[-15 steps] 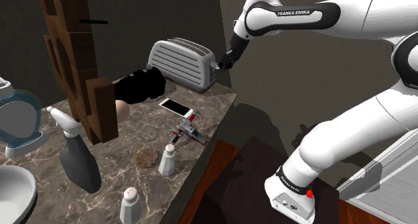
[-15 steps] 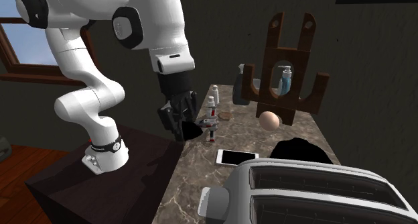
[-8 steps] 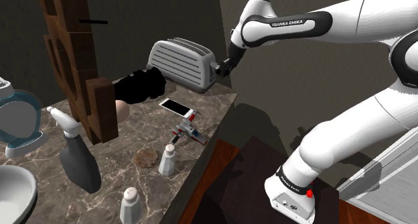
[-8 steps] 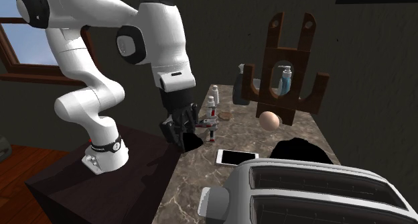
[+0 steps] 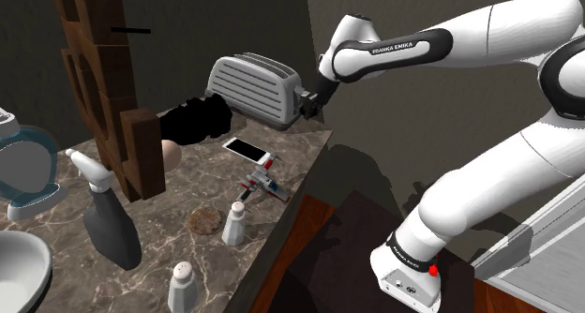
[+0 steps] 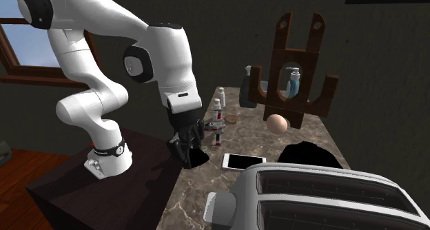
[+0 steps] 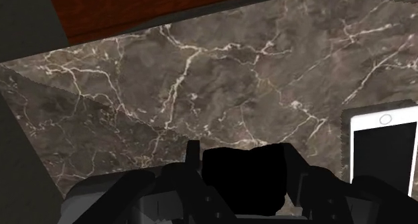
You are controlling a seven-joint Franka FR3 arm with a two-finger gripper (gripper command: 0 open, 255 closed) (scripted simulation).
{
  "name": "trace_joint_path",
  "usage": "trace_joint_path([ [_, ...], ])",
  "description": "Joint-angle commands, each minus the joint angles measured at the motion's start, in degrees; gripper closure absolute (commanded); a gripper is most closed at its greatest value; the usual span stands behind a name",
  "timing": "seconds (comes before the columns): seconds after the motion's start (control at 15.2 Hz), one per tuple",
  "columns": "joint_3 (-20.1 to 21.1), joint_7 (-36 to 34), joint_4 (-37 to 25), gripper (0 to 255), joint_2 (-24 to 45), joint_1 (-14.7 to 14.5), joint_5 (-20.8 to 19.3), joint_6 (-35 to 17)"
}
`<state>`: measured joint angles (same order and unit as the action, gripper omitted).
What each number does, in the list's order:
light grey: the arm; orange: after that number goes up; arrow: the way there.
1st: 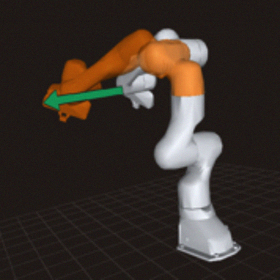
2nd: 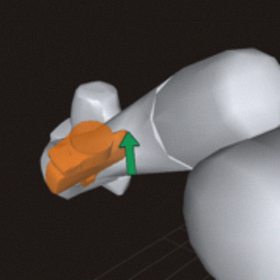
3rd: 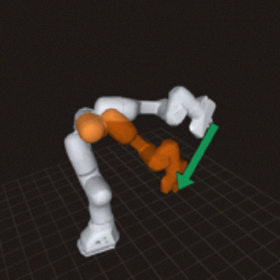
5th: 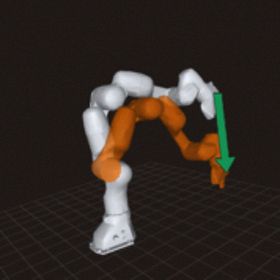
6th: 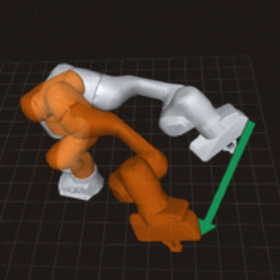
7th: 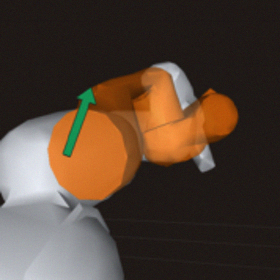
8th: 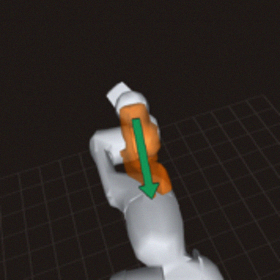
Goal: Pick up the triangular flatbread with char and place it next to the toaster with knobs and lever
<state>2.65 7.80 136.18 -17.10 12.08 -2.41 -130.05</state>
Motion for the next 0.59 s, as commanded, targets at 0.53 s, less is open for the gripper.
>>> trace_joint_path([
  [0.53,0.1,-0.6,4.7,255,3.6,0.2,-0.6,-8.3],
])
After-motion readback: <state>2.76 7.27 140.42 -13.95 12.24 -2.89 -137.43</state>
